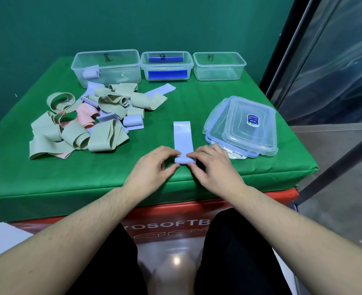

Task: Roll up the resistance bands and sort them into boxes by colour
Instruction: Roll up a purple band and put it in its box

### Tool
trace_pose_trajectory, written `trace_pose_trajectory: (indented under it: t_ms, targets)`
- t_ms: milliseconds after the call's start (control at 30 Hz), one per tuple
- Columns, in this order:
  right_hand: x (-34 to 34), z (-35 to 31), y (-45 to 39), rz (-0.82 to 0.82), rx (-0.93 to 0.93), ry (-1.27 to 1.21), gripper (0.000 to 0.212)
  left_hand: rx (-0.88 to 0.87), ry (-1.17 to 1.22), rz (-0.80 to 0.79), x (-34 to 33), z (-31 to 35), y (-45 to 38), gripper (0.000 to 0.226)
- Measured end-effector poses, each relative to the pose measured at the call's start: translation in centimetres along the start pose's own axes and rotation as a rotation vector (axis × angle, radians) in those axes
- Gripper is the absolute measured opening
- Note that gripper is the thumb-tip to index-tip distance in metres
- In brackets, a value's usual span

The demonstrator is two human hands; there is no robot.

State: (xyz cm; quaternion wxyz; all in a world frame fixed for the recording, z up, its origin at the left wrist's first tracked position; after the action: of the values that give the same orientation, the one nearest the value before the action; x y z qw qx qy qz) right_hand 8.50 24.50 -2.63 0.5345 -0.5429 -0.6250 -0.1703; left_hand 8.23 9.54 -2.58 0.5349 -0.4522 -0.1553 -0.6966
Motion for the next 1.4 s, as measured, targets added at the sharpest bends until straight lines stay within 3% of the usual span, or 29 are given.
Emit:
trace_pose_trajectory:
  t_ms: [133, 367, 700, 1033, 1400]
  targets:
    - [0.0, 0.1, -0.4, 0.005, -0.029, 0.023, 0.039, -0.011, -0.014, 0.007, 0.2, -0.3, -0.4, 0.019]
    - [0.3, -0.5, -1.4, -0.036, 0.005, 0.035, 0.019, -0.020, -0.033, -0.057, 0.4, -0.4, -1.8, 0.023]
    - [-0.1, 0.1, -2.3, -0.059, -0.065, 0.042, 0.031, -0.011, -0.041, -0.025, 0.1, -0.6, -1.7, 0.024]
    - [0.0, 0.1, -2.7, -0.096, -0.048, 0.046, 0.025, -0.010, -0.140, -0.073, -0.1, -0.4, -3.0, 0.032]
    - [0.5, -1.5, 0.6, -0.041, 0.052, 0.033, 0.023, -0.046, -0.074, 0.025, 0.5, 0.4, 0.8, 0.018]
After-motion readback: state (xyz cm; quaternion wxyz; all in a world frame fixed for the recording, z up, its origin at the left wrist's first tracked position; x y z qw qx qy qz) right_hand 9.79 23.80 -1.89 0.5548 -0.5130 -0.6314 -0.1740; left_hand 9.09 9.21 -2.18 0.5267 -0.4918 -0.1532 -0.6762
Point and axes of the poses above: each hand's wrist, its own y-axis away from the middle knuckle, its own x-axis out of the back of the hand, z = x × y, the point moved 9 cm from there along -y, towards the middle knuckle, and after that the axes turned 5 degrees about -z, right-handed, at the moved point
